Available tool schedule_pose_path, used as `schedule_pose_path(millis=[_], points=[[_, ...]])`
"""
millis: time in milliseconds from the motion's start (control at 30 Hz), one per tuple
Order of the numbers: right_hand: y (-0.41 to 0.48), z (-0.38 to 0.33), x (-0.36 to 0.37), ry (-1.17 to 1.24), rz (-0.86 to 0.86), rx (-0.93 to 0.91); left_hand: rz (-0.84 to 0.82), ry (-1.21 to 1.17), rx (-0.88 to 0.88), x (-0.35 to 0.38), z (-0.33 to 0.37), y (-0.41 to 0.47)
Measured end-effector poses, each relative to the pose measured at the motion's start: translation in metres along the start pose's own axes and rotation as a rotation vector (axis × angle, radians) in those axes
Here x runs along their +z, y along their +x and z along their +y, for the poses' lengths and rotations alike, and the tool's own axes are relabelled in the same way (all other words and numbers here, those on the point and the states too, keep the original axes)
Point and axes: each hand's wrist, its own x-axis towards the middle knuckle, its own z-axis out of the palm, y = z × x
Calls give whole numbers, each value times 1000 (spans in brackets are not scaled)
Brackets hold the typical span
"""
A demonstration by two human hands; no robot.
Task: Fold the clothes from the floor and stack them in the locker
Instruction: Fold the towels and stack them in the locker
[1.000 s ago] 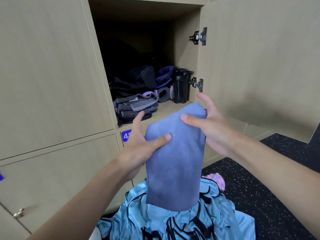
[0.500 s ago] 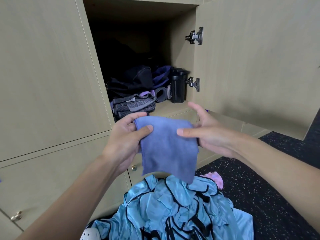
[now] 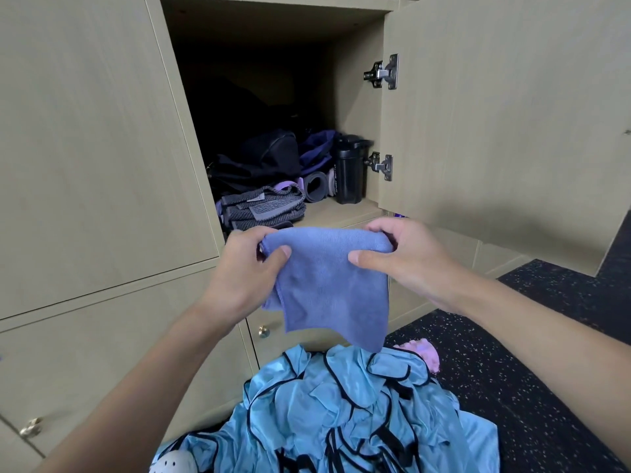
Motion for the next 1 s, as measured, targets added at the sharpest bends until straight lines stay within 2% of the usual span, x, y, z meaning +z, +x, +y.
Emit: schedule_pose_path(millis=[67, 233, 300, 400, 467, 533, 600, 700, 833, 1000], points=[[-1, 1, -2, 22, 13, 2, 3, 20, 26, -2, -1, 1], [-3, -3, 3, 290, -15, 91, 29, -433, -126, -1, 12, -5], [-2, -5, 8, 330, 56, 81, 53, -529, -194, 1, 17, -9], [0, -10, 11, 318, 256, 60, -110, -585, -256, 4, 18, -15], [1, -14, 9, 356, 300, 55, -210, -619, -253, 7, 19, -19], [0, -14, 5, 436, 214, 72, -151, -718, -233, 8, 21, -19], [-3, -11, 0, 479, 25, 102, -56, -794, -225, 5, 25, -15], [-5, -6, -1, 393, -200, 81, -15, -737, -296, -5, 22, -10], [-3, -6, -3, 227, -197, 115, -169, -609, -327, -10, 15, -9], [1, -3, -4, 108, -289, 121, -174, -372, -269, -11, 8, -5]])
